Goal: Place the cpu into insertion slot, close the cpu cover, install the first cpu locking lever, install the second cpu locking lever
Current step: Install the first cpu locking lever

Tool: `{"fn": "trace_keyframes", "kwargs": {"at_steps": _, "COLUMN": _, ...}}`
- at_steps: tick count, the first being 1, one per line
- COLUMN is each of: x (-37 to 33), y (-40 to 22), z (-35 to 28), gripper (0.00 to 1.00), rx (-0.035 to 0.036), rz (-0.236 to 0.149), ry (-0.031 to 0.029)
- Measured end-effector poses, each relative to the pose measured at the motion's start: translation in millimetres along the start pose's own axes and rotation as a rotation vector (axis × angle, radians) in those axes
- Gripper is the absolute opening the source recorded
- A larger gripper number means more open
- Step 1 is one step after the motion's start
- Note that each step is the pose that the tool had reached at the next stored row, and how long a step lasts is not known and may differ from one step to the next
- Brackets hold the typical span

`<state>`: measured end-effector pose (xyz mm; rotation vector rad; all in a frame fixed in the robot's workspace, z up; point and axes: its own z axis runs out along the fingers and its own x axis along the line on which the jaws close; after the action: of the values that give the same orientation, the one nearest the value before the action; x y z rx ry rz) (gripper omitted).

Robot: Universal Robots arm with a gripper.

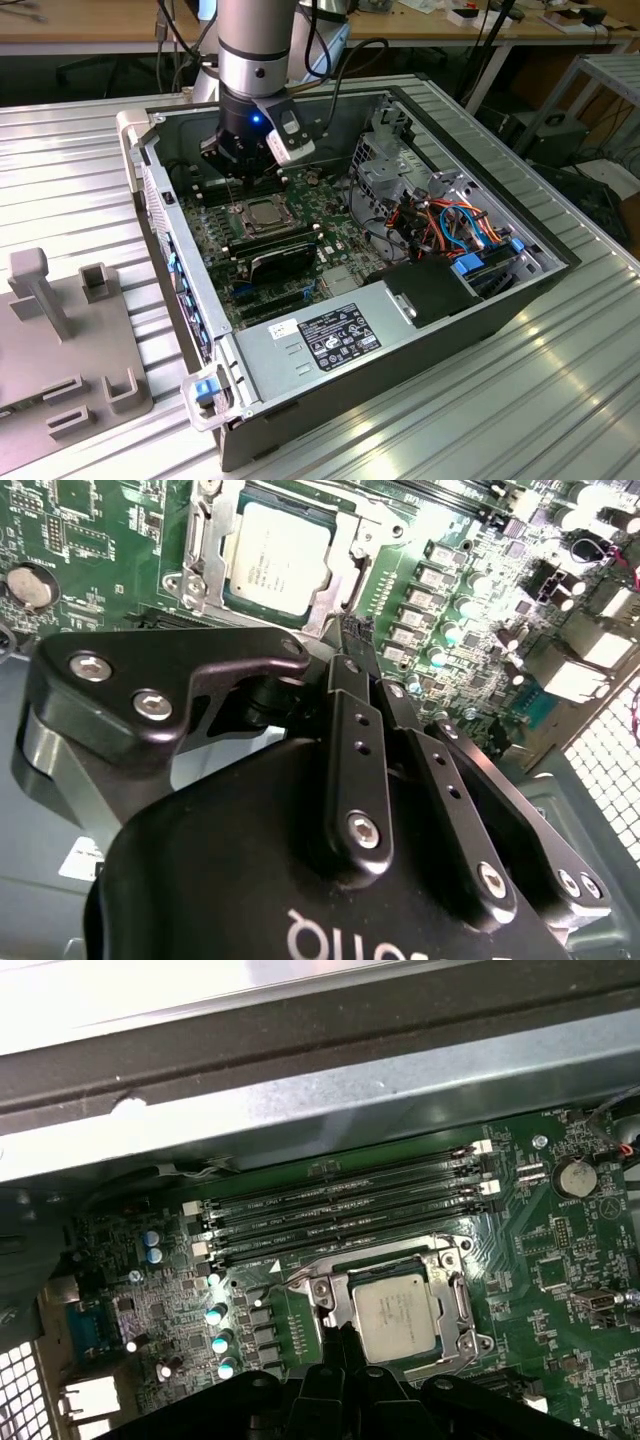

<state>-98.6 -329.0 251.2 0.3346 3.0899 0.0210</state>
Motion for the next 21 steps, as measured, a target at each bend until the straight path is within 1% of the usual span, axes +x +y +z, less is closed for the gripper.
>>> {"fn": "trace_keyframes", "kwargs": {"at_steps": 21, "x": 0.1, "y": -0.1, "z": 0.0, "gripper": 0.11, "rx": -0.0003, "rz": -0.012, "ry": 0.0003}}
